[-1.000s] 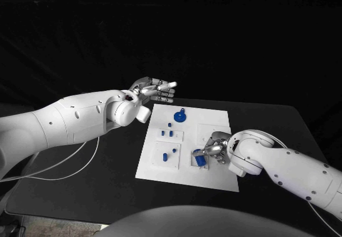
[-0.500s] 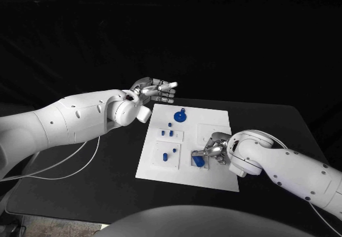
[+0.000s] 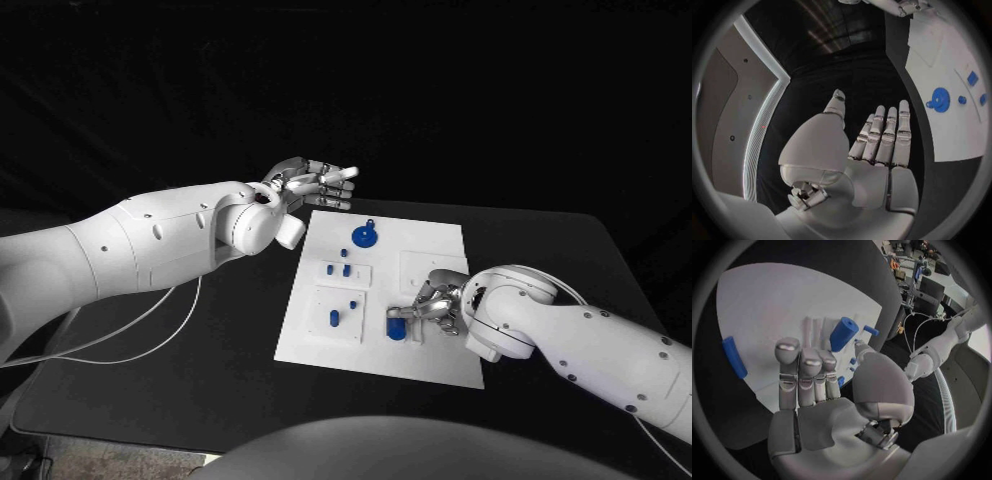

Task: Assemble the parts on the task board

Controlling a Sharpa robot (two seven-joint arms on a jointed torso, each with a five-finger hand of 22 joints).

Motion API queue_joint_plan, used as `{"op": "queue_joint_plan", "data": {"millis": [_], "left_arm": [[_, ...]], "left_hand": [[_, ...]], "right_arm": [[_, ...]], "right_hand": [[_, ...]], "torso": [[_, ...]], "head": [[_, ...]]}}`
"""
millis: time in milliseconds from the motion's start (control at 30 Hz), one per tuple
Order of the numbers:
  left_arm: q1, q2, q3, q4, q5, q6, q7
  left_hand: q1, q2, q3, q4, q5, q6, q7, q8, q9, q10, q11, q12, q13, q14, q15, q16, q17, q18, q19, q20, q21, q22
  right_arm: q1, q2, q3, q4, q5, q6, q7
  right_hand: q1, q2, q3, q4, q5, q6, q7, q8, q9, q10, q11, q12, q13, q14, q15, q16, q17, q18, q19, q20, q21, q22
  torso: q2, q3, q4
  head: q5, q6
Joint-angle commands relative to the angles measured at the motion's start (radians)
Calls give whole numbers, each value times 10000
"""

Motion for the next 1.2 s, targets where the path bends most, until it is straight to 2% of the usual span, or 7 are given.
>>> {"op": "queue_joint_plan", "data": {"millis": [33, 367, 567, 767, 900, 1067, 1200], "left_arm": [[2, 1, 9, 19, -54, 121, 18], [2, -57, 8, 37, -65, 125, -21], [2, -85, 7, 40, -91, 94, -81], [-3, -59, 6, -19, -110, 94, -132], [-13, -50, 6, -30, -115, 106, -137], [-18, -54, 6, -33, -121, 105, -132], [-19, -59, 6, -32, -123, 105, -131]], "left_hand": [[-16, -72, -21, 65, -41, -79, 14, -13, -7, -49, -11, -1, 6, -64, -18, -46, -14, 65, -62, 21, 14, -6], [-9, -87, 11, 114, -41, -56, 14, -9, -4, -42, -16, -1, 6, -48, -19, -43, -12, 67, -65, 20, 14, -6], [-9, -87, 11, 114, -41, -56, 14, -9, -4, -42, -16, -1, 6, -48, -19, -43, -12, 67, -65, 20, 14, -6], [8, -51, 5, 93, -40, -48, 13, -10, -5, -36, -15, 0, 7, -11, -22, -43, -11, 68, -56, 18, 15, -5], [8, -51, 5, 93, -40, -48, 13, -10, -5, -36, -15, 0, 7, -11, -22, -43, -11, 68, -56, 18, 15, -5], [8, -51, 5, 93, -40, -48, 13, -10, -5, -36, -15, 0, 7, -11, -22, -43, -11, 68, -56, 18, 15, -5], [8, -51, 5, 93, -40, -48, 13, -10, -5, -36, -15, 0, 7, -11, -22, -43, -11, 68, -56, 18, 15, -5]], "right_arm": [[-7, -116, -1, 173, -114, -14, 41], [-8, -584, 34, 596, -64, 241, 357], [-12, -754, 68, 757, 87, 680, 587], [-43, -735, 74, 800, -141, 987, 719], [-64, -676, 74, 769, -204, 1047, 723], [-118, -591, 73, 719, -245, 1035, 654], [-154, -536, 72, 665, -269, 877, 558]], "right_hand": [[58, 119, 23, -19, -32, 40, 44, 14, 11, 57, 15, -12, 18, 35, -58, -23, 15, -189, 534, -70, 54, 622], [238, 98, 175, -83, -32, 67, 43, 9, 15, 74, 14, 0, 48, 37, -59, -41, 20, -196, 531, -72, 66, 622], [454, 72, 162, -234, -33, 91, 45, 11, 19, 77, 15, 2, 66, 40, -53, -48, 27, -203, 525, -66, 71, 625], [1119, 223, 555, -985, -7, 174, 59, 11, 43, 92, 26, 39, 96, 48, -21, -49, 26, -218, 520, -31, 84, 635], [815, 334, 940, -1733, 42, 179, 35, -7, 71, 94, 31, 95, 108, 57, -12, -27, -7, -197, 520, -5, 65, 652], [832, 425, 1136, -2025, 219, 193, 18, -1, 67, 89, 18, 112, 97, 45, -11, -20, -37, -202, 525, -3, 65, 664], [739, 526, 1476, -2209, 115, 208, 2, -1, 44, 95, 3, 128, 91, 40, -19, -13, -60, -206, 526, -11, 50, 666]], "torso": [[2, 1, -10], [-5, 3, -14], [2, -2, -5], [4, -12, -8], [2, -8, 15], [-1, -10, 12], [-1, -12, 8]], "head": [[17, 26], [-9, 78], [-27, 60], [-43, 54], [-45, 19], [-40, 13], [-46, 1]]}}
